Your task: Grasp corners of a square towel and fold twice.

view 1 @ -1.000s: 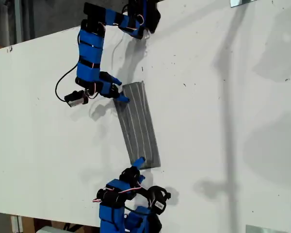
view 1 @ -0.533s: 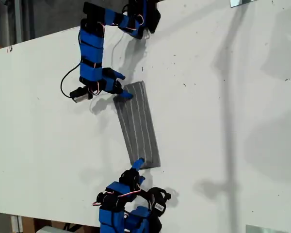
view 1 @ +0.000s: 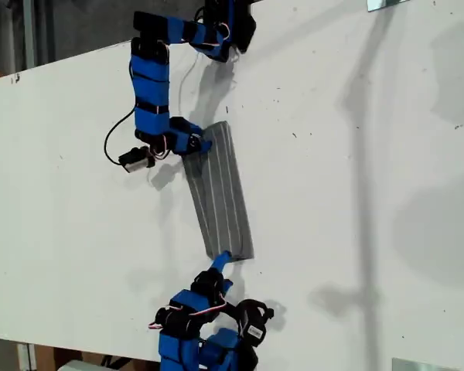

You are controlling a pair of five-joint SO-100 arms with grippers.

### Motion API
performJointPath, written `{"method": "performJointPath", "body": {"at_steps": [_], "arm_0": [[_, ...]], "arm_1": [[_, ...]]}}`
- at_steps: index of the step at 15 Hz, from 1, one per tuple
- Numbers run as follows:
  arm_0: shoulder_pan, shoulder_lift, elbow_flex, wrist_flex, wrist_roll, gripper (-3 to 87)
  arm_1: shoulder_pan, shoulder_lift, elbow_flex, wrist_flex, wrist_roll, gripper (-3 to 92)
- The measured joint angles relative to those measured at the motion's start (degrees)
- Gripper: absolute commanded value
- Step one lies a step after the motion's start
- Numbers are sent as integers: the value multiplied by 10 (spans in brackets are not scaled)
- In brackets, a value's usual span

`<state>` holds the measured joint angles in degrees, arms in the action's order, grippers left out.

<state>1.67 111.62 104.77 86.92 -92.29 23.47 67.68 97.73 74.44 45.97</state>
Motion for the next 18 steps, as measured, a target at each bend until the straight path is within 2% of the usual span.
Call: {"method": "performJointPath", "body": {"at_steps": [5, 8, 12, 13, 14, 15, 18], "arm_0": [[5, 6, 33, -1, -25, 296], [5, 65, 134, -17, -79, 294], [25, 304, 387, -77, -173, 294], [47, 388, 447, -75, -224, 380], [83, 455, 490, -74, -270, 385], [109, 490, 517, -83, -287, 383], [109, 535, 573, -131, -294, 322]], "arm_1": [[10, 24, 4, 23, 25, -1], [79, 122, 89, 49, 42, -1], [85, 242, 150, 80, 72, -1], [87, 269, 161, 90, 77, -1], [86, 303, 171, 107, 90, -1], [89, 338, 171, 118, 105, -1], [91, 418, 155, 192, 120, -1]]}}
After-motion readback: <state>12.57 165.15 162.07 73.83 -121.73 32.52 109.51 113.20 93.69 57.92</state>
